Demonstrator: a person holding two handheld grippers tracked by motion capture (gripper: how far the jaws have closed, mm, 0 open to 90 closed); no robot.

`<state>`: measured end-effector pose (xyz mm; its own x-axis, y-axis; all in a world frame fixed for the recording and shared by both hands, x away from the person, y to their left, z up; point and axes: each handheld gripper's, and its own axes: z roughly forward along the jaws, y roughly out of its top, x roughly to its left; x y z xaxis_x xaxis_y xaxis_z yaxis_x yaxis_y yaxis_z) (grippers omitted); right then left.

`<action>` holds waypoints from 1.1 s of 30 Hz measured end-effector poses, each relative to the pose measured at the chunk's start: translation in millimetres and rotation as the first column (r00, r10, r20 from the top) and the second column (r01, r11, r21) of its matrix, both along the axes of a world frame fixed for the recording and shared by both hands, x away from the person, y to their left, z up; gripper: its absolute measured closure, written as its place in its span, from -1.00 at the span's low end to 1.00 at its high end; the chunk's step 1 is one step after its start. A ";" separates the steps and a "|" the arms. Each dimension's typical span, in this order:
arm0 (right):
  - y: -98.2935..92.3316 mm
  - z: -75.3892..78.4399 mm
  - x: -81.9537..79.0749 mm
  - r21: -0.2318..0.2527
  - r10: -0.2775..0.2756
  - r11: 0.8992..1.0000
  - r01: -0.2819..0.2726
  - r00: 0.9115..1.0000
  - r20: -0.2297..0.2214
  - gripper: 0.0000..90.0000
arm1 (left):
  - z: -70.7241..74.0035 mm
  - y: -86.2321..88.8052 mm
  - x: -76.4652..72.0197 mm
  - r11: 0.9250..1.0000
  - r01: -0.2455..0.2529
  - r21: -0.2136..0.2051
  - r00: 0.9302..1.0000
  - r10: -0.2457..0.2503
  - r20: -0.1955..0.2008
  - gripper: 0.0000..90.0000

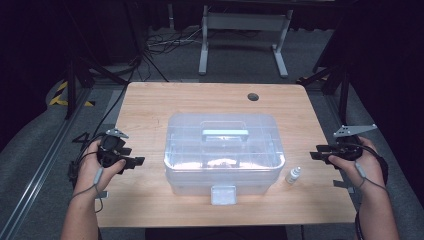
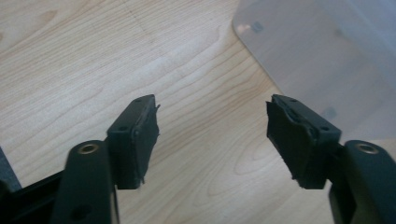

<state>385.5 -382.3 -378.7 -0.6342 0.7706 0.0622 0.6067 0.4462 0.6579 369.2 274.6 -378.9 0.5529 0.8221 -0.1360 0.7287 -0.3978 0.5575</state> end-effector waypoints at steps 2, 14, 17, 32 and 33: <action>-0.6 -0.2 -0.4 0.003 -0.007 1.000 0.006 1.000 0.002 0.26 | 6.9 -0.9 -2.7 0.999 0.034 -0.020 0.999 -0.033 0.033 -0.30; -3.8 1.3 -5.5 0.040 -0.031 0.999 0.032 1.000 -0.003 0.27 | 47.8 -27.7 -19.4 0.994 0.109 -0.009 0.987 -0.107 0.119 -0.16; -4.5 0.5 -6.3 0.049 -0.039 0.998 0.039 0.999 -0.003 0.27 | 57.4 -33.2 -19.9 0.991 0.137 0.003 0.983 -0.136 0.123 -0.08; -6.0 -3.6 -7.7 0.066 -0.037 0.997 0.038 0.999 -0.017 0.27 | 113.8 -75.6 -7.3 0.947 0.319 0.047 0.935 -0.322 0.149 -0.06; -6.1 -4.1 -8.4 0.067 -0.040 0.997 0.042 0.999 -0.020 0.27 | 118.6 -80.6 -6.4 0.941 0.334 0.055 0.926 -0.338 0.169 -0.09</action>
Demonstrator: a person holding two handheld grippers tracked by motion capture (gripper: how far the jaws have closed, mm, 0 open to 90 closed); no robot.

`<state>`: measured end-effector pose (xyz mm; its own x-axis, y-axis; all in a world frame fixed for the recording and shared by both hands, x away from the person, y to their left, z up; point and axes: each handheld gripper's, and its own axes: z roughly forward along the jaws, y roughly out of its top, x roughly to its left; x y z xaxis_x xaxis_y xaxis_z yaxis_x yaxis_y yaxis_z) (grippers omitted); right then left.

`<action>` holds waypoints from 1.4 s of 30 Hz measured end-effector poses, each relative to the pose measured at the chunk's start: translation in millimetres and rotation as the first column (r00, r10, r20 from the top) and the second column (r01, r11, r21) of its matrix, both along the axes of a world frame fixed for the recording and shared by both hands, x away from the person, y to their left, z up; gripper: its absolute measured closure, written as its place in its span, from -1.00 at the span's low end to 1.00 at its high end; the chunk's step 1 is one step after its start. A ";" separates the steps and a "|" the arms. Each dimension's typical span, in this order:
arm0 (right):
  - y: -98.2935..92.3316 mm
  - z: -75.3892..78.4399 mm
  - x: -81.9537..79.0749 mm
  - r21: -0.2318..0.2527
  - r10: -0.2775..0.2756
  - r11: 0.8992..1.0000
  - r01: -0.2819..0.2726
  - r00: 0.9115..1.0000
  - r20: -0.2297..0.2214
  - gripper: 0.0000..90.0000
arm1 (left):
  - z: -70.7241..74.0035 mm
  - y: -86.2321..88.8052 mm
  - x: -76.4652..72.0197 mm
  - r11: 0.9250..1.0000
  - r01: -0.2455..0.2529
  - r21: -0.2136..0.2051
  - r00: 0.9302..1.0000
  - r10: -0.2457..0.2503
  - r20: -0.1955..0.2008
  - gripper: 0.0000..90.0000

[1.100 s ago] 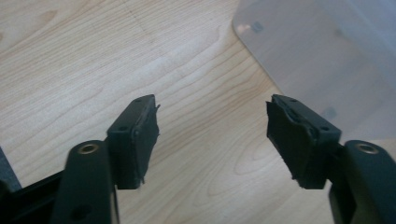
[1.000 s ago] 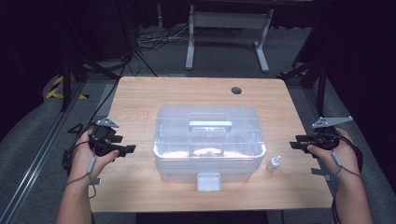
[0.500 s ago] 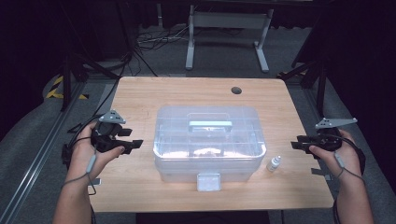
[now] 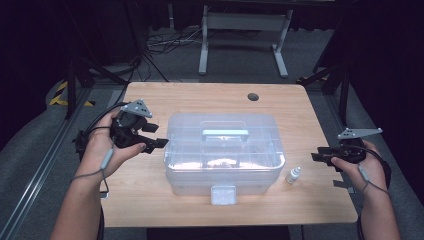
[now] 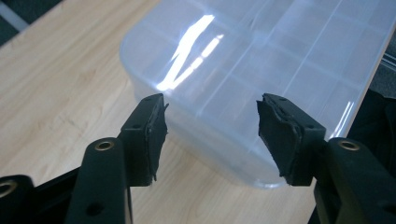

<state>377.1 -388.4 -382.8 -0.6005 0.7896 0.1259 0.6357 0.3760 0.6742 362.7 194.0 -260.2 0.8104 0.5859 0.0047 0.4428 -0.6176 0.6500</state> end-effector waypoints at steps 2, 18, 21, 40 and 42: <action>-0.6 -0.6 -0.7 0.001 -0.003 1.000 0.003 1.000 0.002 0.27 | 5.1 -7.1 0.5 1.000 0.026 -0.014 1.000 -0.026 0.014 -0.10; -10.2 -1.6 -14.1 0.016 -0.020 1.000 0.020 1.000 0.000 0.25 | 13.5 -64.2 25.0 0.985 0.173 0.001 0.982 -0.173 0.078 -0.20; -11.0 -2.5 -16.1 0.014 -0.023 1.000 0.023 1.000 -0.001 0.25 | 9.7 -74.8 27.8 0.979 0.205 0.005 0.976 -0.205 0.073 -0.20; -12.4 -6.3 -24.3 0.012 -0.027 1.000 0.027 1.000 -0.008 0.24 | -22.3 -113.3 39.9 0.958 0.284 0.037 0.958 -0.285 0.042 -0.05; -10.6 -6.7 -23.9 0.012 -0.021 1.000 0.021 1.000 -0.010 0.24 | -24.7 -113.2 40.5 0.957 0.287 0.041 0.957 -0.289 0.037 0.02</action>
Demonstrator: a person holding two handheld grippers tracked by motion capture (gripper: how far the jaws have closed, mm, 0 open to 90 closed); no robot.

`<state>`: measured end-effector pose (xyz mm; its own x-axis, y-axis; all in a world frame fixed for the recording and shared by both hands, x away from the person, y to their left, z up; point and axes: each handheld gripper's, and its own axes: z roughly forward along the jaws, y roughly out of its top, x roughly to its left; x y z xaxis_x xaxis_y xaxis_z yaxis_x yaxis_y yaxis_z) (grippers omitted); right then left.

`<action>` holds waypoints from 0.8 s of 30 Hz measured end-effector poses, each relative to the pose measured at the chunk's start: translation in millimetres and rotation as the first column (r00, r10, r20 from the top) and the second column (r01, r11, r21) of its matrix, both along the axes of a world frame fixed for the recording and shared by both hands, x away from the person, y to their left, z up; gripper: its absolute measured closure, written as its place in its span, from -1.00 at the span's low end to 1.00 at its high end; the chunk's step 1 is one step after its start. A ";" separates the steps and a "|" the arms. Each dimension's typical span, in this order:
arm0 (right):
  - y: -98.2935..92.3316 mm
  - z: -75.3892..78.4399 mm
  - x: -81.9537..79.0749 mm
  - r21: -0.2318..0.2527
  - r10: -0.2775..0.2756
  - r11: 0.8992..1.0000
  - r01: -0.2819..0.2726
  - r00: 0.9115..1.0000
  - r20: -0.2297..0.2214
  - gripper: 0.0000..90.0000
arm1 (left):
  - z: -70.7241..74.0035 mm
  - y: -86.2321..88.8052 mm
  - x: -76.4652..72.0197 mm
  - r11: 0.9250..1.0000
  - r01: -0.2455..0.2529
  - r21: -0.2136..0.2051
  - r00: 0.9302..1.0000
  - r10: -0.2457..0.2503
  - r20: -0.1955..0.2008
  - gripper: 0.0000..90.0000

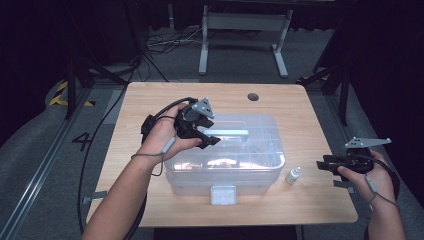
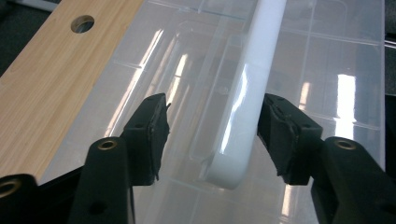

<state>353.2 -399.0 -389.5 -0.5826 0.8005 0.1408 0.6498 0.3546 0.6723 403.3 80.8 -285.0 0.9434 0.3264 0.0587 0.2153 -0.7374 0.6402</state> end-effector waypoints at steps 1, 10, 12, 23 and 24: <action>1.0 -0.2 0.2 -0.001 0.003 1.000 -0.003 1.000 -0.002 0.24 | -1.1 0.0 0.3 1.000 -0.002 0.002 1.000 0.002 -0.003 0.06; 6.7 -2.1 2.9 -0.004 0.020 1.000 -0.020 1.000 -0.010 0.24 | 1.2 -3.2 -3.9 0.999 0.019 0.039 0.999 -0.020 0.029 0.60; 7.4 -2.3 3.3 -0.007 0.022 1.000 -0.022 1.000 -0.011 0.24 | 2.4 -4.7 -5.0 0.999 0.015 0.052 0.999 -0.018 0.042 0.61; 9.5 3.7 -1.5 0.010 0.032 0.999 -0.032 0.999 0.014 0.26 | 10.7 -7.8 4.6 0.997 -0.001 0.079 1.000 -0.001 0.027 0.61; 9.5 4.7 -3.0 0.014 0.035 0.999 -0.035 0.999 0.017 0.26 | 12.3 -7.4 6.6 0.997 -0.003 0.075 1.000 0.001 0.029 0.60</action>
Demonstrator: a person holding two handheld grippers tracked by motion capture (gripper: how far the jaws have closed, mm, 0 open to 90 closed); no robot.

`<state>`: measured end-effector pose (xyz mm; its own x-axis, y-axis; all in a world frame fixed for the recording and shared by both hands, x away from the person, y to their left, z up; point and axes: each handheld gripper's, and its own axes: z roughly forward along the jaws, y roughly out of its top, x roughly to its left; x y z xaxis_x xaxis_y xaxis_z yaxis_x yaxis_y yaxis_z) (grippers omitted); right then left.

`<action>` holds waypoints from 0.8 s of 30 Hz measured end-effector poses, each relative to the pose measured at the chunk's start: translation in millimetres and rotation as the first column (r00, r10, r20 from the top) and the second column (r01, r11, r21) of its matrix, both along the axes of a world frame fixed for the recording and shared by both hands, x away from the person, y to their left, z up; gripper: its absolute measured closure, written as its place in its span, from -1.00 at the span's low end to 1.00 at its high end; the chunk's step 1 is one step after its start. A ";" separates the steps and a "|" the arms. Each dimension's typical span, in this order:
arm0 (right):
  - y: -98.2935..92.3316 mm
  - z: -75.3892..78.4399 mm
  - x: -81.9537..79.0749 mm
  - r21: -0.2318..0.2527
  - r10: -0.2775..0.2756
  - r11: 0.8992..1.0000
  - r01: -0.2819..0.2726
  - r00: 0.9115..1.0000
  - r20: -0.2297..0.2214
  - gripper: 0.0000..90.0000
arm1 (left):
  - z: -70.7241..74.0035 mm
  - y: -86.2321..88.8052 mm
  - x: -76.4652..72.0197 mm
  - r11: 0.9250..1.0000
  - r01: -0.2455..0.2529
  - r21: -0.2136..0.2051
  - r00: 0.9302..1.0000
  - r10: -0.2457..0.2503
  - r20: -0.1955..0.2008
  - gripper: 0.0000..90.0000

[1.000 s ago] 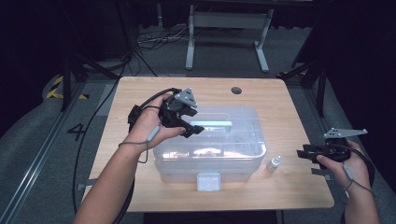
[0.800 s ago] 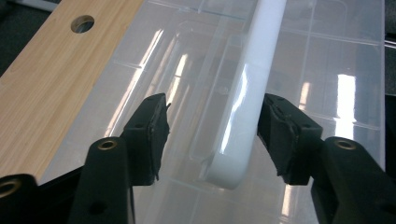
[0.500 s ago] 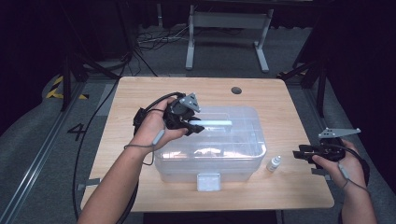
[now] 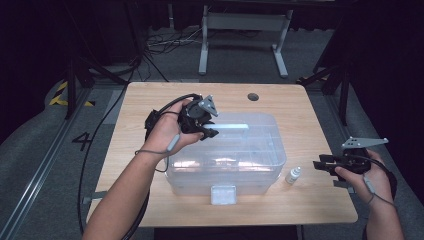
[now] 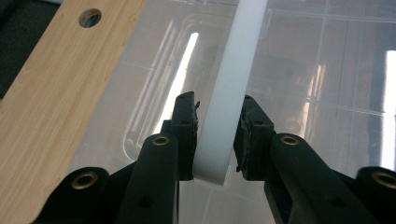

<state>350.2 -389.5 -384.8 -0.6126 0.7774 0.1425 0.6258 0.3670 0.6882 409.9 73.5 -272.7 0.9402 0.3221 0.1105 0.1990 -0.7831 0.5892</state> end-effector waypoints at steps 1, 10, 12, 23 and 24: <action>0.0 0.0 0.0 0.000 0.000 1.000 0.000 1.000 0.000 0.26 | 1.8 0.5 2.5 1.000 -0.005 -0.007 1.000 0.005 -0.001 0.60; -5.2 3.9 -10.0 0.010 -0.012 1.000 0.012 1.000 0.014 0.27 | 11.8 1.8 20.5 0.999 -0.024 -0.029 0.999 0.023 -0.028 0.59; -5.7 4.6 -11.9 0.012 -0.015 1.000 0.015 1.000 0.018 0.28 | 13.9 1.6 24.7 0.999 -0.032 -0.031 0.999 0.030 -0.037 0.58; -4.9 11.5 -20.9 0.036 -0.021 0.999 0.020 0.999 0.026 0.47 | 21.1 -1.4 39.6 0.998 -0.055 -0.003 0.997 0.054 -0.062 0.57; -4.7 12.1 -21.6 0.031 -0.020 0.999 0.019 0.999 0.027 0.49 | 22.0 -1.8 40.7 0.998 -0.060 0.005 0.996 0.060 -0.060 0.57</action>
<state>328.6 -394.2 -372.7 -0.6010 0.7849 0.1505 0.6138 0.3327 0.7160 450.6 71.7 -250.7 0.9243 0.3776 0.0559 0.2801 -0.7705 0.5726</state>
